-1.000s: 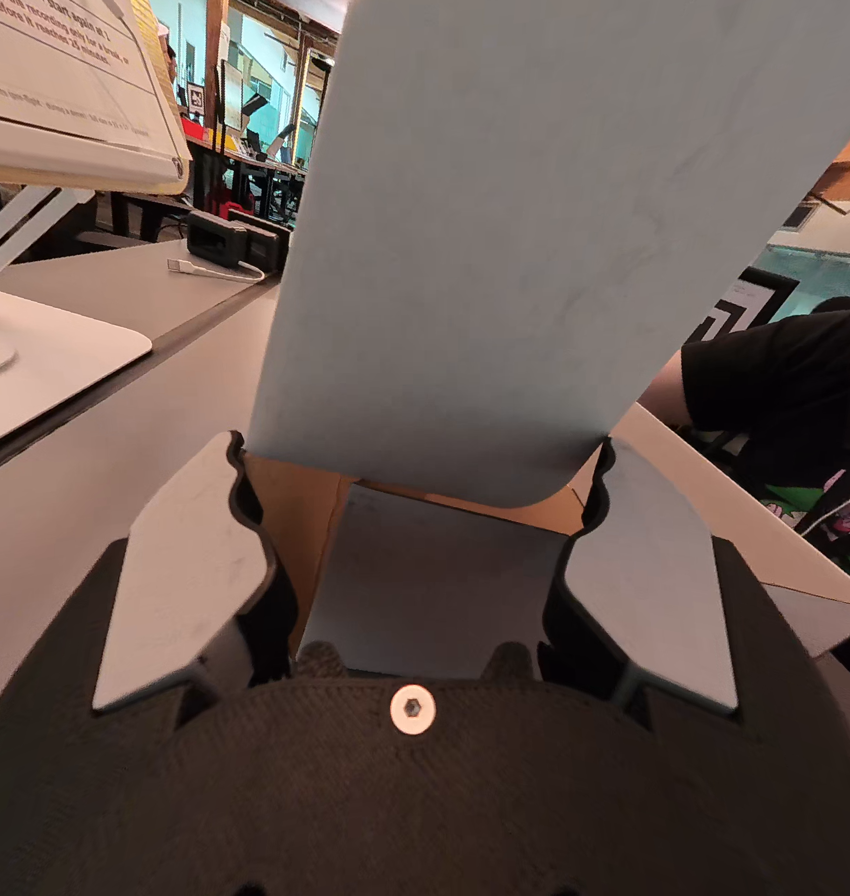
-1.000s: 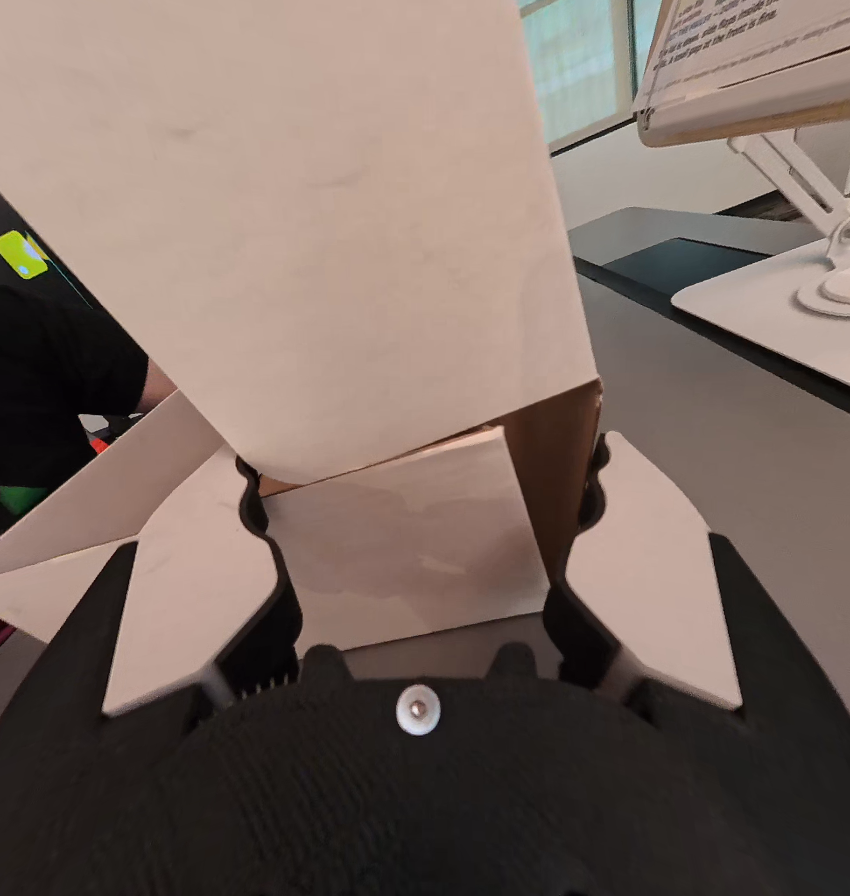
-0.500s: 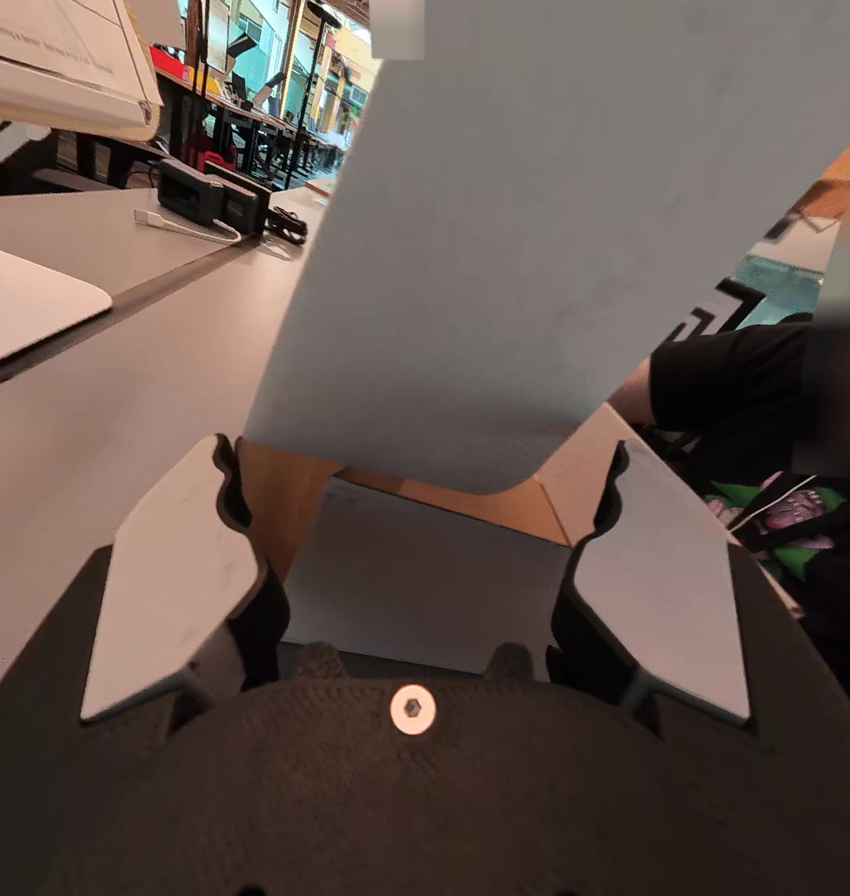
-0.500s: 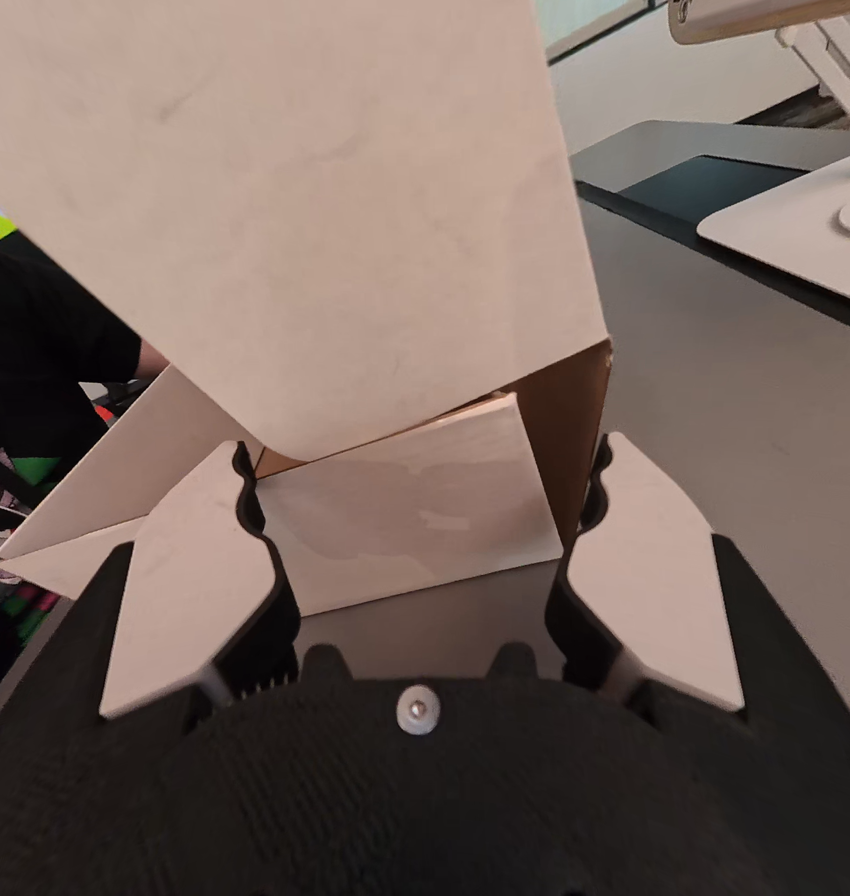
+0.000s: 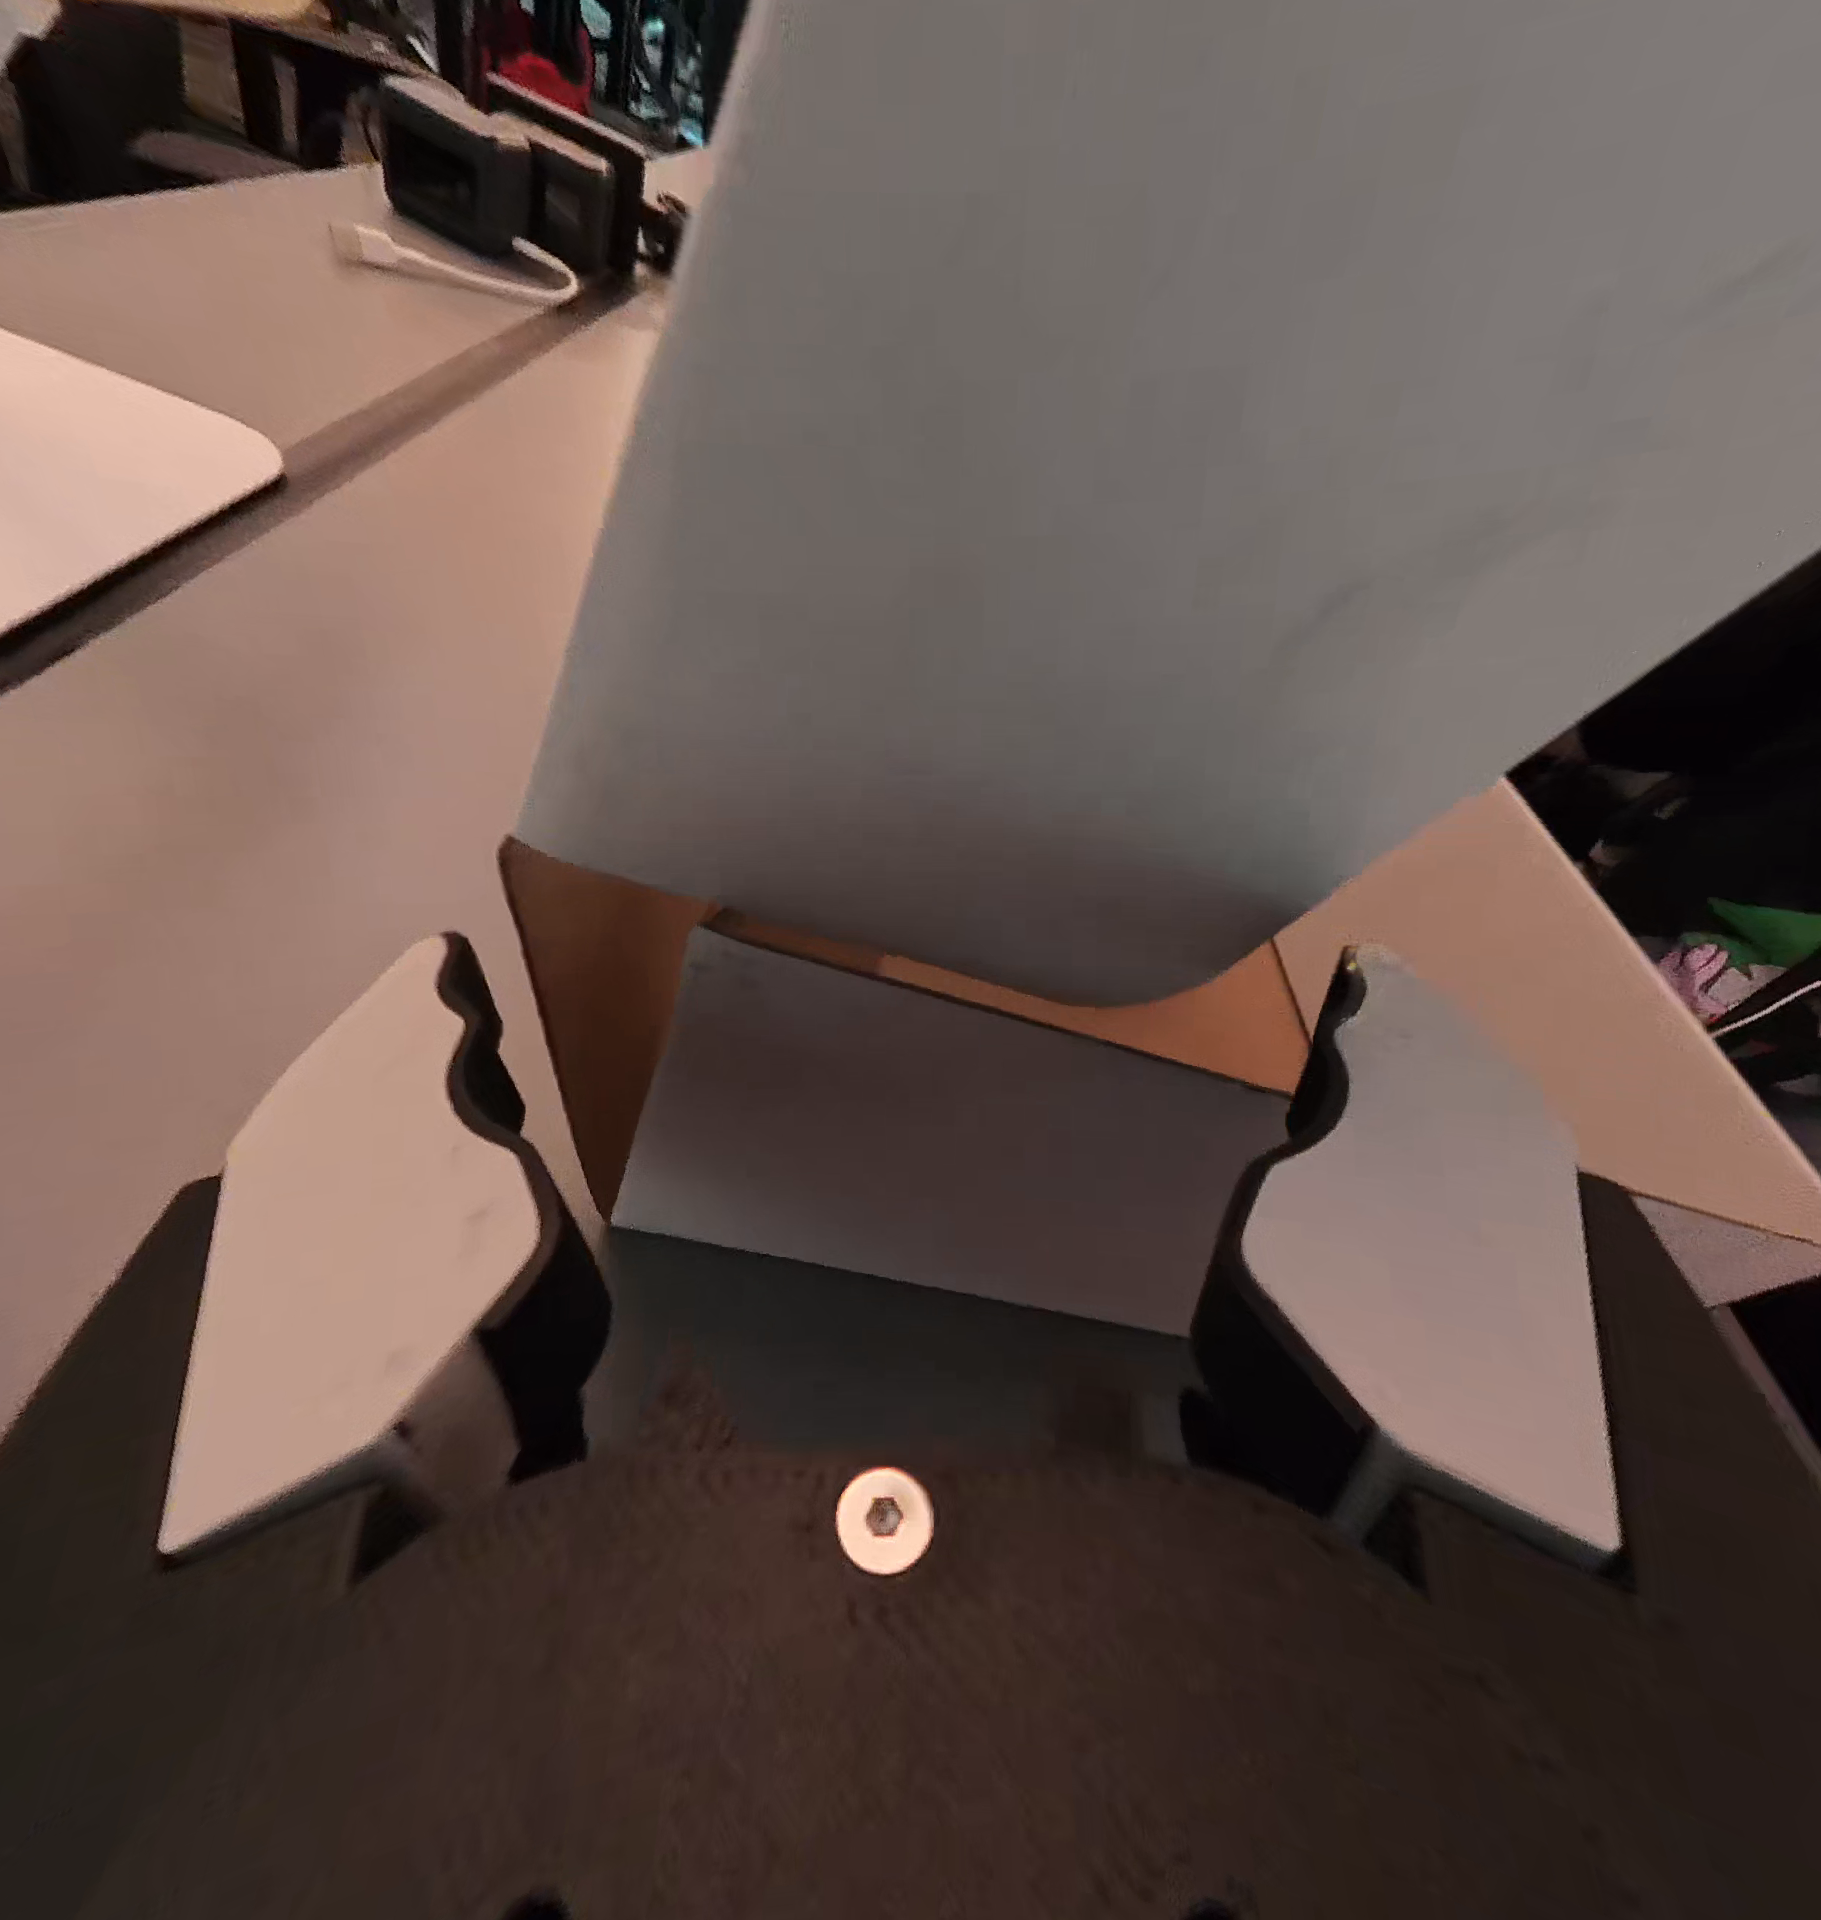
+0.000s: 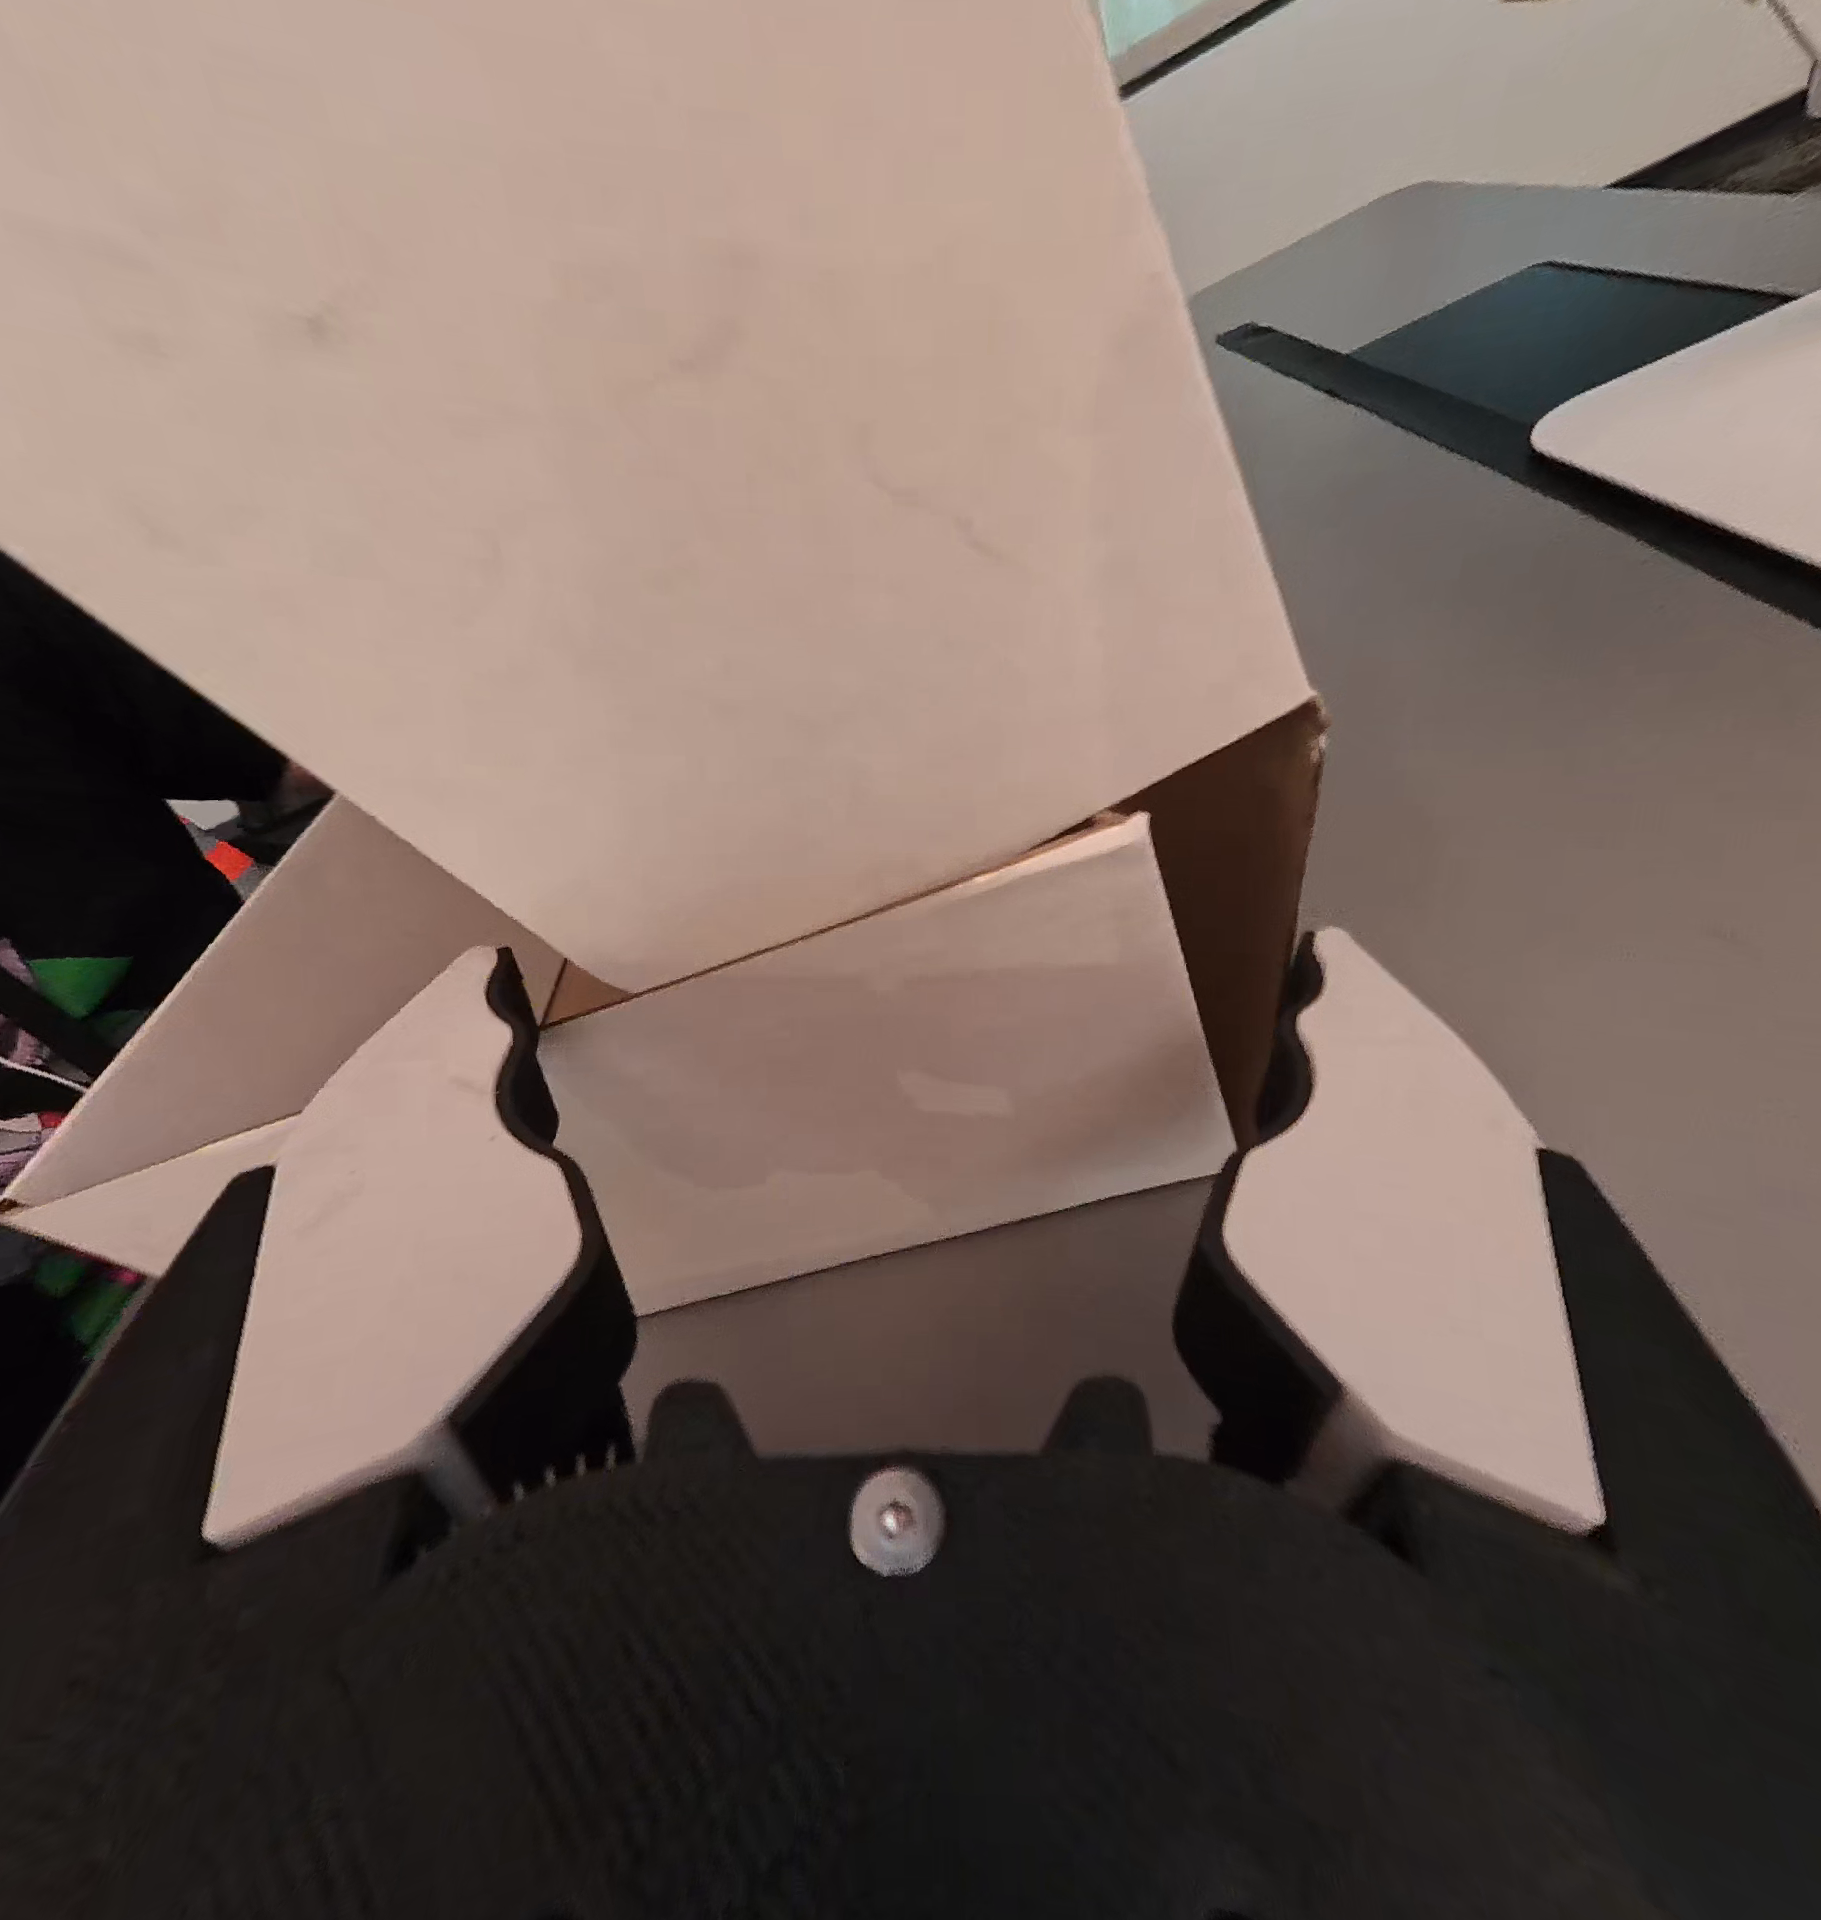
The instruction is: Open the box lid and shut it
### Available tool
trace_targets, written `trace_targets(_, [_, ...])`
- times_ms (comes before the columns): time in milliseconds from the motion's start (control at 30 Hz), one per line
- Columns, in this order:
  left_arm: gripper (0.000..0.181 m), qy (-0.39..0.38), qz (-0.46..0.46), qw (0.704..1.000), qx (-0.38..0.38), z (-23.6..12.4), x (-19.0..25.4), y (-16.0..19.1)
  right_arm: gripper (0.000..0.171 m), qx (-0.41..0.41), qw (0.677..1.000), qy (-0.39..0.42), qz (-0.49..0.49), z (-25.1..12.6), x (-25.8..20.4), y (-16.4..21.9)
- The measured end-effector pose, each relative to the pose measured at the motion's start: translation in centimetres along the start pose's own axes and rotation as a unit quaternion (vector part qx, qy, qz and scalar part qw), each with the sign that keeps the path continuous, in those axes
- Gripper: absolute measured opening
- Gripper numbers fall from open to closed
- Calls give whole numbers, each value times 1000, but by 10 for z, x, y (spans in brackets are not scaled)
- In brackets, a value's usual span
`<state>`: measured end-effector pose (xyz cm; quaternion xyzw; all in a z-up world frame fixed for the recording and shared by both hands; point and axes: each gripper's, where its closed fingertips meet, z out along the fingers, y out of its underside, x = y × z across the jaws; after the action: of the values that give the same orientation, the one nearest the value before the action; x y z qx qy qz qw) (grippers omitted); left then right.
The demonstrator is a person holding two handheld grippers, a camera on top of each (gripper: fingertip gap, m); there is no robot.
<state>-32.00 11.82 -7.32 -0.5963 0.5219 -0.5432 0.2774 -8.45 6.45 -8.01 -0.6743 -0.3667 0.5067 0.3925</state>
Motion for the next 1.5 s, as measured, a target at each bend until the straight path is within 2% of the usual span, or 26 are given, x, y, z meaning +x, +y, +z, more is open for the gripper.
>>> trace_targets(100, [141, 9, -1, 1000, -19, 5, 1, 9, 132, 0, 1000, -4, 6, 0, -1, 1])
trace_targets(400, [120, 32, 17, 999, 10, 1, 5, 3, 125, 14, 1000, -7, -5, -1, 2, -4])
trace_targets(667, [119, 26, 10, 999, 29, 2, 0, 0, 131, 27, 999, -19, 4, -4, -4, -5])
trace_targets(767, [119, 25, 10, 999, 28, 2, 0, 0, 139, 15, 998, -24, 47, -5, -9, -4])
trace_targets(900, [119, 26, 7, 999, 30, 2, -1, 0, 140, -31, 998, 8, 48, -2, -9, 15])
trace_targets(967, [119, 25, 6, 999, 31, 2, -1, -1, 141, -27, 998, 0, 57, -1, -9, 16])
trace_targets(1200, [117, 17, 12, 999, 36, -1, -4, -2, 132, 12, 1000, 9, 15, 0, -1, 2])
trace_targets(1500, [116, 11, 8, 999, 41, 0, -9, -4, 125, 23, 1000, 20, 0, -4, 3, -5])
